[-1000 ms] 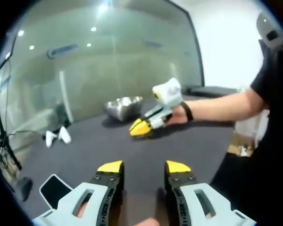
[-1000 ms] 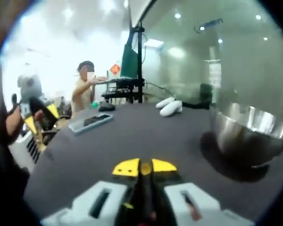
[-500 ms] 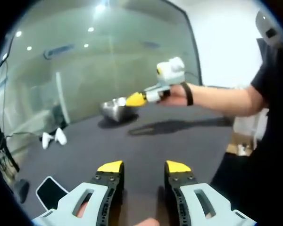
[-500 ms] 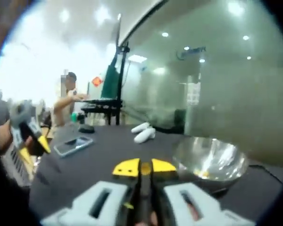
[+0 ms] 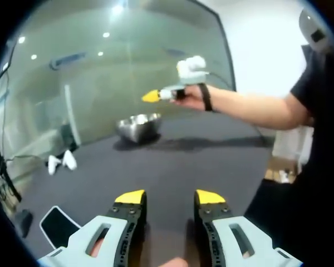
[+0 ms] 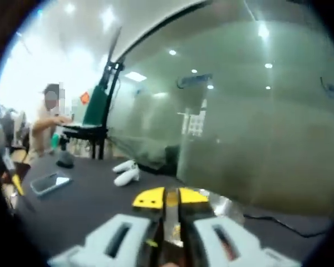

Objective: Pick up the QQ candy scattered on the table and place it into the stainless steel bowl on the table

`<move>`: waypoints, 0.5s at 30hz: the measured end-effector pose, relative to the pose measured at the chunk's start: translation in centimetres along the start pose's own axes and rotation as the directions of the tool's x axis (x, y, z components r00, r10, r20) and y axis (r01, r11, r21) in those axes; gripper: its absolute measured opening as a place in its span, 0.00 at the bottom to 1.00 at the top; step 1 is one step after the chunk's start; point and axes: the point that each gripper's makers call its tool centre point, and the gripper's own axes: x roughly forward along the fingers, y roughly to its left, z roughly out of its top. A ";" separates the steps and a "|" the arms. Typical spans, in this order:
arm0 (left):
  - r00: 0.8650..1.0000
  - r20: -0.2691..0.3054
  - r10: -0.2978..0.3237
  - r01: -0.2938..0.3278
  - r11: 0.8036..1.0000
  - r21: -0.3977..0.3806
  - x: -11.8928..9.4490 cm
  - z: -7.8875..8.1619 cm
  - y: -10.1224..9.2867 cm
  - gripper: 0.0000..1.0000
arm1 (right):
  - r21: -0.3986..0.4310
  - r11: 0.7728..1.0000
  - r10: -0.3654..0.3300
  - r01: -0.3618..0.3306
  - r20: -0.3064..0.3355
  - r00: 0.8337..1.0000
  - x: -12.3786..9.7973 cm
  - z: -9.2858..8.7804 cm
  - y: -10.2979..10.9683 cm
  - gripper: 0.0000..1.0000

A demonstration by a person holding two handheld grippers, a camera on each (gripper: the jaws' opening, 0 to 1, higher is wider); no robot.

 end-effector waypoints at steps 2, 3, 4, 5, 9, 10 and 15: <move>1.000 0.006 0.001 -0.001 1.000 -0.004 0.0 0.2 0.0 0.36 | 0.006 1.000 -0.012 0.012 -0.011 1.000 1.2 -0.1 -0.9 0.09; 1.000 0.008 0.002 -0.002 1.000 -0.004 0.0 0.2 0.1 0.36 | 0.016 1.000 -0.021 0.021 -0.027 0.999 1.7 -0.5 -1.4 0.09; 1.000 0.009 0.004 -0.003 1.000 -0.003 0.0 0.2 0.1 0.36 | 0.022 1.000 -0.021 0.022 -0.032 0.999 2.0 -0.5 -1.5 0.09; 1.000 0.010 0.005 -0.005 1.000 -0.002 -0.1 0.3 0.1 0.36 | 0.030 0.999 -0.028 0.030 -0.046 0.999 2.3 -0.8 -1.7 0.09; 1.000 0.015 0.008 -0.008 1.000 -0.006 -0.2 0.3 0.1 0.36 | 0.035 0.998 -0.051 0.054 -0.080 0.996 3.8 -2.1 -2.8 0.09; 1.000 0.013 0.009 -0.009 1.000 -0.006 -0.2 0.2 0.1 0.36 | 0.034 0.998 -0.048 0.051 -0.085 0.995 4.4 -2.3 -3.0 0.09; 1.000 0.010 0.014 -0.014 1.000 -0.010 -0.5 0.1 0.2 0.36 | 0.080 0.997 -0.013 0.021 -0.105 0.994 4.5 -3.7 -2.5 0.18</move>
